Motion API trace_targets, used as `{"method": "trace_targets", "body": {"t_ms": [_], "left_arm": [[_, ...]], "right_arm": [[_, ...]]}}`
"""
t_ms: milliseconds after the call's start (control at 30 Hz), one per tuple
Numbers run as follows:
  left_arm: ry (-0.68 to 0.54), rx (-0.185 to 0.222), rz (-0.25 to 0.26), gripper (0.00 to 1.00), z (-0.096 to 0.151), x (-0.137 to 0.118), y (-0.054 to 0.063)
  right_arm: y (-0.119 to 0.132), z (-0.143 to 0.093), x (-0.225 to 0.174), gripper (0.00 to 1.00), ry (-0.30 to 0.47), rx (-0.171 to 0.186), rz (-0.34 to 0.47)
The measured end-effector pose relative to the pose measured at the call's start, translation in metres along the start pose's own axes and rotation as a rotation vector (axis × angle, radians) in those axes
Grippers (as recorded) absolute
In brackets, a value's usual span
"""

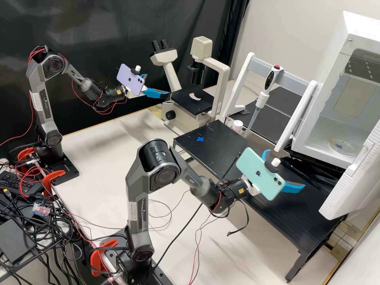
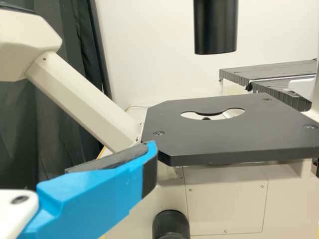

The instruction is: Move the petri dish to the microscope

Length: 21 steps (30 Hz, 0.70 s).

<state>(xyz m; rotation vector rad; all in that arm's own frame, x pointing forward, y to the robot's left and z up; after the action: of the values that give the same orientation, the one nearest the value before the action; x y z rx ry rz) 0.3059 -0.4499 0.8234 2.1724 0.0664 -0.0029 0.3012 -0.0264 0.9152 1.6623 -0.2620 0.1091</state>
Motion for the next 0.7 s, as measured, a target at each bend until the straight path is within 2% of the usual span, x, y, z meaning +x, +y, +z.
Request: {"method": "trace_targets", "body": {"t_ms": [267,467,700], "left_arm": [[0.000,0.000,0.000,1.00,0.000,0.000,0.000],[0.000,0.000,0.000,1.00,0.000,0.000,0.000],[0.000,0.000,0.000,1.00,0.000,0.000,0.000]], "right_arm": [[0.025,-0.001,0.055,1.00,-0.017,-0.021,0.039],[0.037,-0.006,0.095,1.00,-0.037,-0.009,0.042],[0.038,-0.021,0.142,1.00,-0.027,-0.015,0.028]]}}
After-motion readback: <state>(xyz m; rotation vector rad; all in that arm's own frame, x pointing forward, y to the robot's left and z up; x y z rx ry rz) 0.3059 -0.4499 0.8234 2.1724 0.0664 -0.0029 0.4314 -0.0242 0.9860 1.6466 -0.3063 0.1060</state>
